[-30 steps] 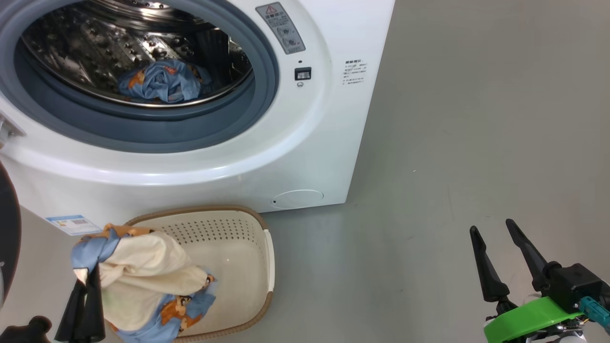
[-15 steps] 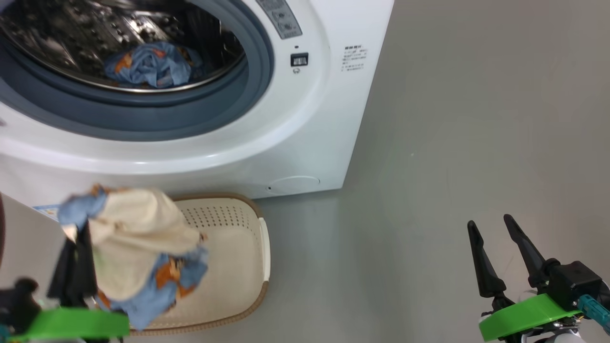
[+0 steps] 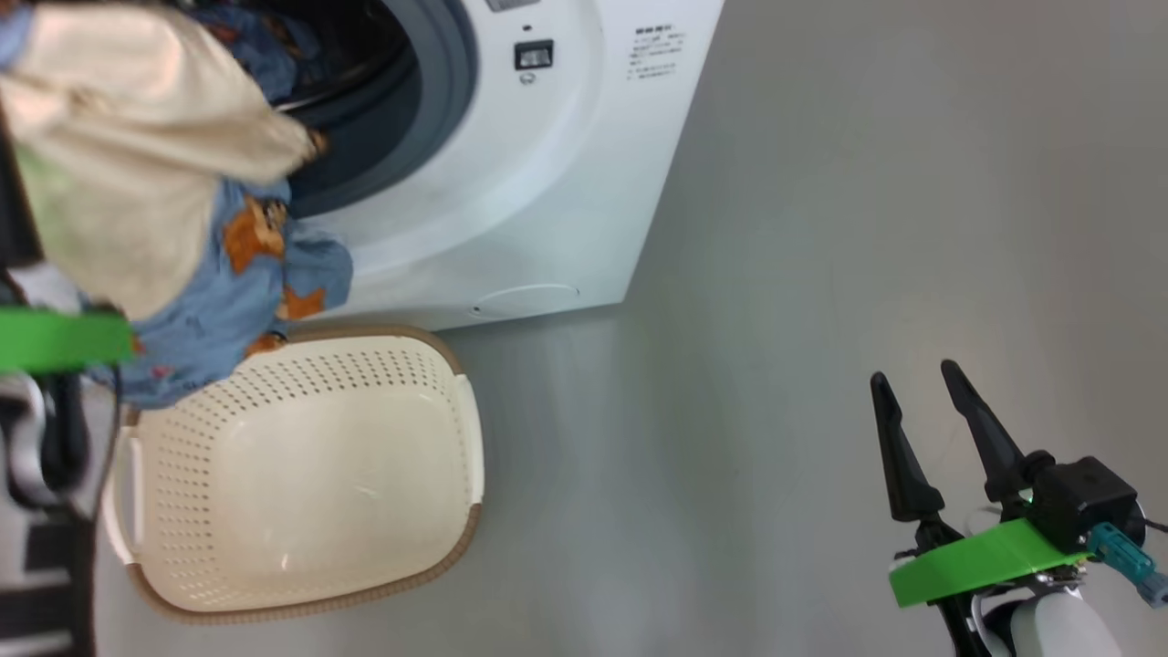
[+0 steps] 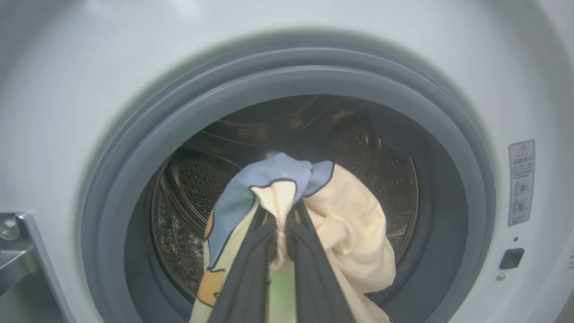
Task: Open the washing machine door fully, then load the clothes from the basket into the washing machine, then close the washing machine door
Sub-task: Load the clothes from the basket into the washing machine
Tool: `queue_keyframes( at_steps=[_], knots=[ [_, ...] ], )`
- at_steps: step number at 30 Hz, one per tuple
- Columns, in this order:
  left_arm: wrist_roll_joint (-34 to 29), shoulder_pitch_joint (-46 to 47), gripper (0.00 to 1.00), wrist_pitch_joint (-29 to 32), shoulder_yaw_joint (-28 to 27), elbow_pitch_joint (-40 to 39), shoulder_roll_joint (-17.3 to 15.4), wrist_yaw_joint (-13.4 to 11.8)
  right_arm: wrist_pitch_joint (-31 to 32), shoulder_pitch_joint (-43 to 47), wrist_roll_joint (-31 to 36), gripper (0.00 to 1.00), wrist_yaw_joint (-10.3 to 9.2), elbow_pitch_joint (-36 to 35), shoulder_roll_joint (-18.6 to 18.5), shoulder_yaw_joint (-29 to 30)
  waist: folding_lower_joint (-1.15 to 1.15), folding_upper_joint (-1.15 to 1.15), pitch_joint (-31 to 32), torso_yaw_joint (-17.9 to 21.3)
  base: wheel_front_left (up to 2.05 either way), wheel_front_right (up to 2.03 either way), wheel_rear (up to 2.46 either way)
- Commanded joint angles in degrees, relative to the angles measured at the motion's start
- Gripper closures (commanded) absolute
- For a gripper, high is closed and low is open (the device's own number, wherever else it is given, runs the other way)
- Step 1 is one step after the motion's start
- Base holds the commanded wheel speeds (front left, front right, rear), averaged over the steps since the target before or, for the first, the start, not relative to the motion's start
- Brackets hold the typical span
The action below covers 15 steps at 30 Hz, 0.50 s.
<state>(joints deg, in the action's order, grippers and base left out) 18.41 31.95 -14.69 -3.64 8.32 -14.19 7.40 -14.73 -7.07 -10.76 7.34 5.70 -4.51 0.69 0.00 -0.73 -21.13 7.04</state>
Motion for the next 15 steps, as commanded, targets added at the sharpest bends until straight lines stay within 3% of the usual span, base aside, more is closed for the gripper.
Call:
queue_keyframes(
  at_steps=[1, 6, 15],
  knots=[
    [0.18, 3.8, 1.0, -0.3, -1.97, 2.01, -3.1, 0.09, -0.27, -1.28, -0.14, 0.0, 0.14, -1.4, 0.16, -1.7, 0.0, 0.0, -2.31, 1.99, 0.0, 0.0, 0.0],
    [-0.86, 10.79, 1.0, -0.3, -0.31, 11.95, -5.46, 0.09, -0.27, -2.71, -0.49, 0.0, 0.14, -1.32, 0.96, -2.61, 0.0, 0.0, -4.94, 4.51, 0.0, 0.0, 0.0],
    [-1.55, 21.47, 1.0, -0.3, 3.83, 30.86, -6.93, 0.09, -0.27, -4.09, -0.83, 0.0, 0.14, -1.46, 1.55, -3.61, 0.0, 0.0, -8.25, 7.15, 0.0, 0.0, 0.0]
  ],
)
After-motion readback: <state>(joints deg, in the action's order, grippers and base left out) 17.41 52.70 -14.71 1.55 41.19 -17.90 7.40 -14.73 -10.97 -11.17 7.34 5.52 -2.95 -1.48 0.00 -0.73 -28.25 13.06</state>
